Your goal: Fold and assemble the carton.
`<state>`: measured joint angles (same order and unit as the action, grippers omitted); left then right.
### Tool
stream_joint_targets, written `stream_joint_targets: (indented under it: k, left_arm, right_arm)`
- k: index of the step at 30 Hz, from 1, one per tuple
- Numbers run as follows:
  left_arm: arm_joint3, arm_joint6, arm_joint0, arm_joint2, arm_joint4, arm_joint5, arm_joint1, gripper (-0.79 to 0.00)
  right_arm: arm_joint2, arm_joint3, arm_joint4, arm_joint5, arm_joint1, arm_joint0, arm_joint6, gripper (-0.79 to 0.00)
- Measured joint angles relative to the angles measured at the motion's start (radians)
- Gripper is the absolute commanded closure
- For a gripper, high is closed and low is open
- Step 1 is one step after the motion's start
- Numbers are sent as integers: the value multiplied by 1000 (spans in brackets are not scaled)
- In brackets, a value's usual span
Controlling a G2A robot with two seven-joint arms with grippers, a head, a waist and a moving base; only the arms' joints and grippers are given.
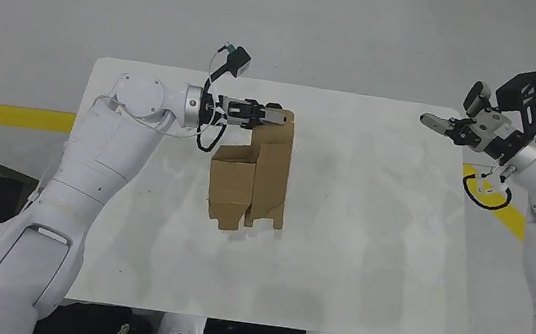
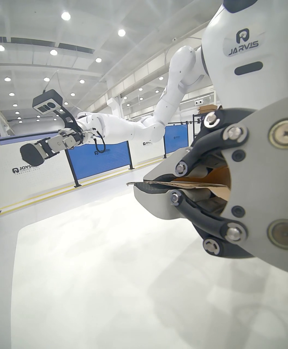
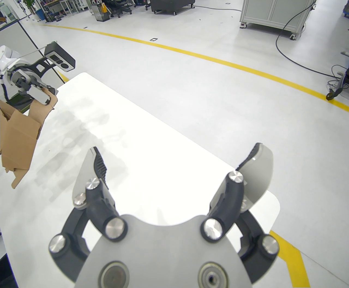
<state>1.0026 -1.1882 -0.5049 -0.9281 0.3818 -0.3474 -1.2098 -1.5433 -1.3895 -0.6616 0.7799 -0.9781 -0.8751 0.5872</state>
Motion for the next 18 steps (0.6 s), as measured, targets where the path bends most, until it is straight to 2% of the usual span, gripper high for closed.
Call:
stream_joint_targets:
  k: [3,18]
  left_arm:
    - [-1,9,4,17,5,5,-8,0]
    - [-1,9,3,17,5,6,-8,0]
  right_arm:
    - [0,0,0,0,0,0,0,-785]
    - [0,0,0,0,0,0,0,-785]
